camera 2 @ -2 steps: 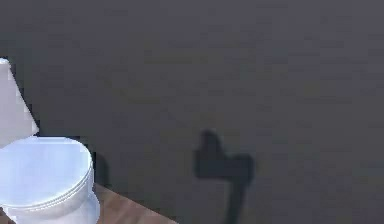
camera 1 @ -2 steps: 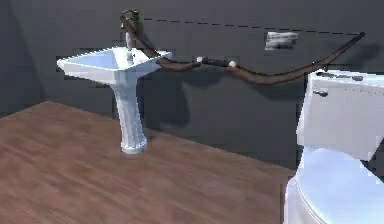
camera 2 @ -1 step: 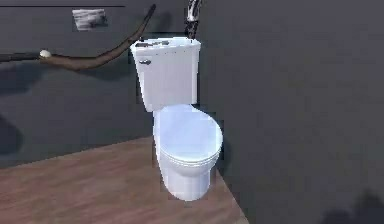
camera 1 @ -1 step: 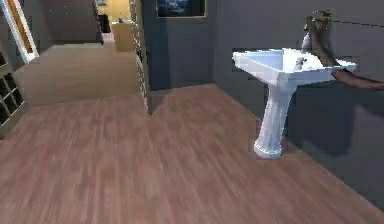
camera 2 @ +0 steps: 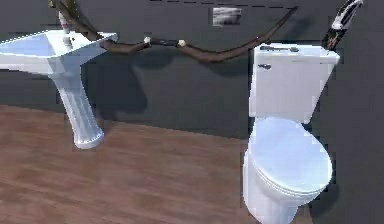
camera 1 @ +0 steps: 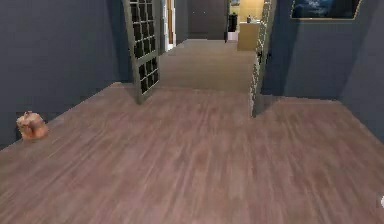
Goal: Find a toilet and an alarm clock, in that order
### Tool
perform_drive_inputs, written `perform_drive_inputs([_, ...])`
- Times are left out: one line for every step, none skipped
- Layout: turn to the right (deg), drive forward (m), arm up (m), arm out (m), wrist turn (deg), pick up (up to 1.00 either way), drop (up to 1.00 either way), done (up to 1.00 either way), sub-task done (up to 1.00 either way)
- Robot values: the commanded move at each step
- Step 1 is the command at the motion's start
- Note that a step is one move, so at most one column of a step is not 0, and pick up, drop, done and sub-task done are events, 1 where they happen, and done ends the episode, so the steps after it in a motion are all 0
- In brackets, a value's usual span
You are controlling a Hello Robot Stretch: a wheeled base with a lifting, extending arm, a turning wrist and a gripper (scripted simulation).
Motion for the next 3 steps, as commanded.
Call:
perform_drive_inputs([0.0,1.00,0.00,0.00,0.0,0.00,0.00,0.00,0.00])
perform_drive_inputs([0.0,1.00,0.00,0.00,0.0,0.00,0.00,0.00,0.00])
perform_drive_inputs([-3.0,0.00,0.00,0.00,0.0,0.00,0.00,0.00,0.00])
